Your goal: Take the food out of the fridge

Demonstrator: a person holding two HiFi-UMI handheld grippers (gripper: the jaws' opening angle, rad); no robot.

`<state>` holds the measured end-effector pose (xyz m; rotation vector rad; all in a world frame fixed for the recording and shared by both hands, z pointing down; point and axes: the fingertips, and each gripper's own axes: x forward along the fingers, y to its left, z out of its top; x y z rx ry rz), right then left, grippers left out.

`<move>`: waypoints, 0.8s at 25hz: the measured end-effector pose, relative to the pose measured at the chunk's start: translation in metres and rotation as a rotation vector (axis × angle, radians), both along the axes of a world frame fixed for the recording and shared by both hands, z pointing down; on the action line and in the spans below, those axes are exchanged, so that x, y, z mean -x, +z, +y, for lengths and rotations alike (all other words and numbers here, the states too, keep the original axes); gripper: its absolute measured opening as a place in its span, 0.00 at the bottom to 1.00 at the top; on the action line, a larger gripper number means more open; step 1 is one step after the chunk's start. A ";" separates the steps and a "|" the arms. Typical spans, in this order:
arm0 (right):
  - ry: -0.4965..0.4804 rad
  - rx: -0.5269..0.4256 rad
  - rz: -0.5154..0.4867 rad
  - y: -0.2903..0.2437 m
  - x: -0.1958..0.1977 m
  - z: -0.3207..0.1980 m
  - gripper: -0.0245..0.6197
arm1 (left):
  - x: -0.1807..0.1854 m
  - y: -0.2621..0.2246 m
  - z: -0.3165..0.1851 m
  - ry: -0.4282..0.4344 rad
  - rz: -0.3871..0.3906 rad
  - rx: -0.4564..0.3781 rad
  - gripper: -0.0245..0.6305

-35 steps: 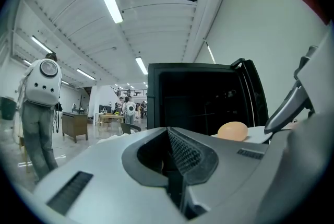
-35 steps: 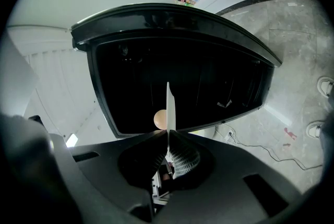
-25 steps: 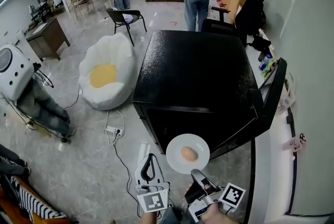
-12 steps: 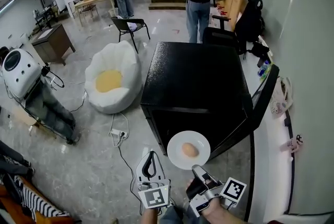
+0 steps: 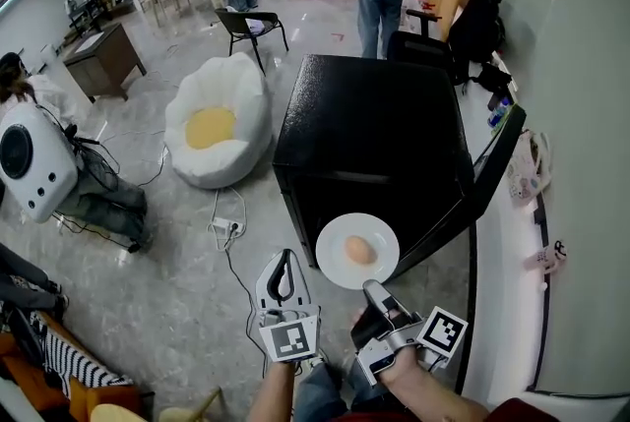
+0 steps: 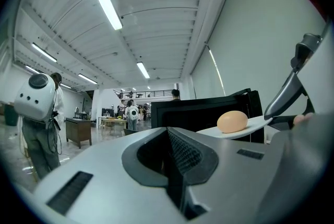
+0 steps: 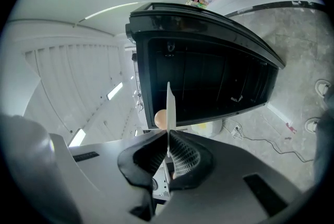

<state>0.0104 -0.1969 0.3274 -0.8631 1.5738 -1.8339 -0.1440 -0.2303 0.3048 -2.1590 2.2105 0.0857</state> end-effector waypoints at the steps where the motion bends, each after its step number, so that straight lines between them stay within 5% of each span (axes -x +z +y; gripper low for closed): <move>1: -0.005 -0.007 0.002 -0.003 0.001 0.001 0.08 | 0.001 -0.001 0.000 -0.001 -0.006 0.000 0.06; 20: -0.064 -0.061 -0.036 -0.070 0.007 0.024 0.08 | 0.005 -0.052 0.023 -0.033 0.013 0.002 0.06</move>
